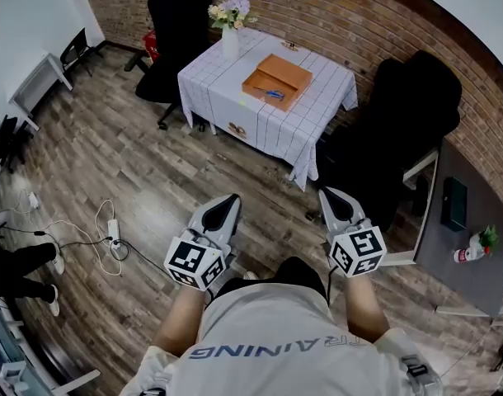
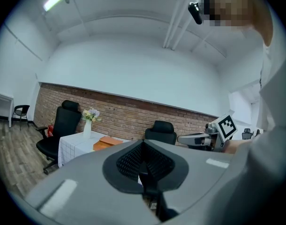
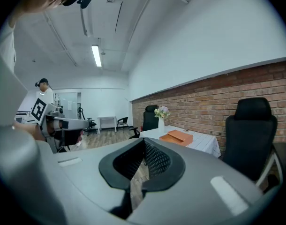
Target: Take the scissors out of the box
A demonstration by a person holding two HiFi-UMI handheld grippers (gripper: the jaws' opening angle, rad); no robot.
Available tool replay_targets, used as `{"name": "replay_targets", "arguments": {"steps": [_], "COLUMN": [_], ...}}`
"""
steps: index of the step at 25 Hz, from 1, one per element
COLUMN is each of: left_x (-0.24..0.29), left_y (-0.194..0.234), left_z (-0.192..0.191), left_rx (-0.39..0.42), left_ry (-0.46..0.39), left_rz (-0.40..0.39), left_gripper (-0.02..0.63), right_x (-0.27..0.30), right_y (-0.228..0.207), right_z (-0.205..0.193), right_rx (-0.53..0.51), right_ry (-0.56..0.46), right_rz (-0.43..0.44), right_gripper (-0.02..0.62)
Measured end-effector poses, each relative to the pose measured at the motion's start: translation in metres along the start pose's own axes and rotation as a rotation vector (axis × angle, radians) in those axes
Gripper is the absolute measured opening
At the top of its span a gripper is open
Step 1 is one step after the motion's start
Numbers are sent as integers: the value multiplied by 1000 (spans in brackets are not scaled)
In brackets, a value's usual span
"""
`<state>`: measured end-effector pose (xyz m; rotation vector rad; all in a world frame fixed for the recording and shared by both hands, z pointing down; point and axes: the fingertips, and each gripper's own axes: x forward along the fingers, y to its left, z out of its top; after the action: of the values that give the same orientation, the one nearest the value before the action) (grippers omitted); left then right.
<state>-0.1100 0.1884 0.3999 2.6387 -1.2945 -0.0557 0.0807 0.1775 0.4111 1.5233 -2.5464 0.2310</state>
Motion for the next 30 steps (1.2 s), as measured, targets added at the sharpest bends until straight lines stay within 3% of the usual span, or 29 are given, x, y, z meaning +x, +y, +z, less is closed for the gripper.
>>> {"name": "replay_targets", "arguments": {"steps": [4, 12, 21, 30], "left_x": [13, 33, 123, 240], "left_y": [17, 85, 124, 140], "left_z": [4, 2, 20, 38], "left_rx": [8, -16, -8, 19], "left_ry": [-6, -4, 13, 43], "left_rz": [-14, 104, 135, 114], "left_gripper": [-2, -2, -2, -2], "right_x": [29, 106, 189, 253], "right_y": [-4, -15, -79, -174], "right_z": [9, 22, 42, 54], "right_rx": [-16, -45, -15, 30], "right_ry": [11, 22, 29, 44], "right_rz": [6, 70, 112, 122], "right_gripper": [14, 14, 14, 14]}}
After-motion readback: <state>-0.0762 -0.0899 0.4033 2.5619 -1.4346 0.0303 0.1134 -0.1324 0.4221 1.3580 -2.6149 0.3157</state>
